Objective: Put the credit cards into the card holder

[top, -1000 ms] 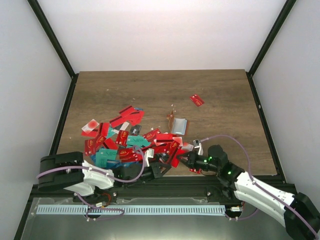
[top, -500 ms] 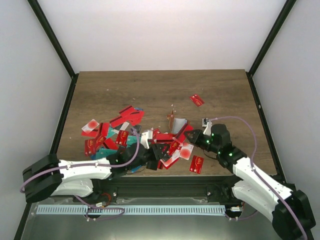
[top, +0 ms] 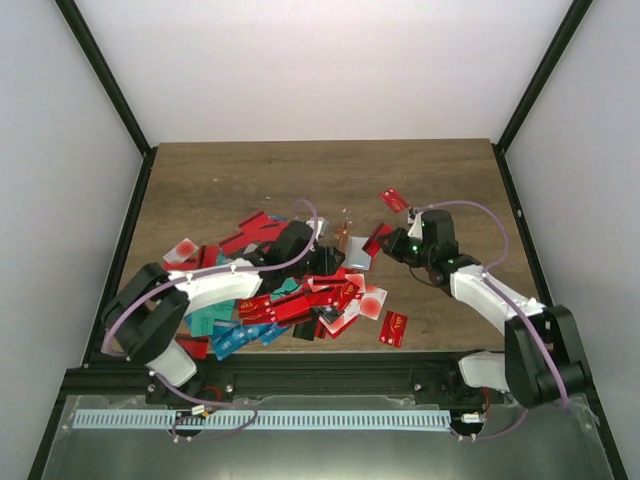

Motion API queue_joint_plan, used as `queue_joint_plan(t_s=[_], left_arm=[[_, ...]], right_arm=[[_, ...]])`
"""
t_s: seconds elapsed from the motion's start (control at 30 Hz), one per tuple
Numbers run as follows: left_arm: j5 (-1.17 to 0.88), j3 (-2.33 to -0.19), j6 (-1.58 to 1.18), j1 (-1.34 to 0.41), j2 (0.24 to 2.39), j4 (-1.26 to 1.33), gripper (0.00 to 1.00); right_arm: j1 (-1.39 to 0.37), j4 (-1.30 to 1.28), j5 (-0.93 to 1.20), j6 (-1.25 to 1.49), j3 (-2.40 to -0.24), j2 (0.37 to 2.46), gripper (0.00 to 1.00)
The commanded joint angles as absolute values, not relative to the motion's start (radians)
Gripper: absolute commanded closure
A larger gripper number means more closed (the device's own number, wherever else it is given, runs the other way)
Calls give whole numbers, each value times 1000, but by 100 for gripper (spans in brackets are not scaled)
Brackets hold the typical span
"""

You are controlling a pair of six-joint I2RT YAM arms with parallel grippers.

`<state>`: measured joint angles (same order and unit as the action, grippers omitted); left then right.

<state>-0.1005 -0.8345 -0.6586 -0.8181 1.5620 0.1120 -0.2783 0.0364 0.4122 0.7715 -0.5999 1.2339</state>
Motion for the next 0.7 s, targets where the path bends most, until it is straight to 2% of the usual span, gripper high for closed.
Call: queue_joint_plan(t_s=[0.0, 0.1, 0.23, 0.43, 0.53, 0.67], left_arm=[[-205, -920, -549, -789, 1653, 64, 49], [-231, -957, -533, -768, 1720, 68, 50], [-233, -973, -528, -746, 1779, 82, 59], [-264, -940, -545, -699, 1815, 153, 88], [-296, -913, -558, -683, 1816, 192, 94], [-353, -880, -583, -660, 1819, 245, 96]], right_arm=[[-259, 93, 484, 707, -669, 1321, 99], [-258, 130, 521, 710, -683, 1377, 99], [-257, 159, 562, 705, -706, 1445, 99], [-258, 208, 639, 702, -731, 1524, 99], [-259, 228, 674, 700, -744, 1558, 99], [-258, 253, 712, 701, -760, 1607, 99]])
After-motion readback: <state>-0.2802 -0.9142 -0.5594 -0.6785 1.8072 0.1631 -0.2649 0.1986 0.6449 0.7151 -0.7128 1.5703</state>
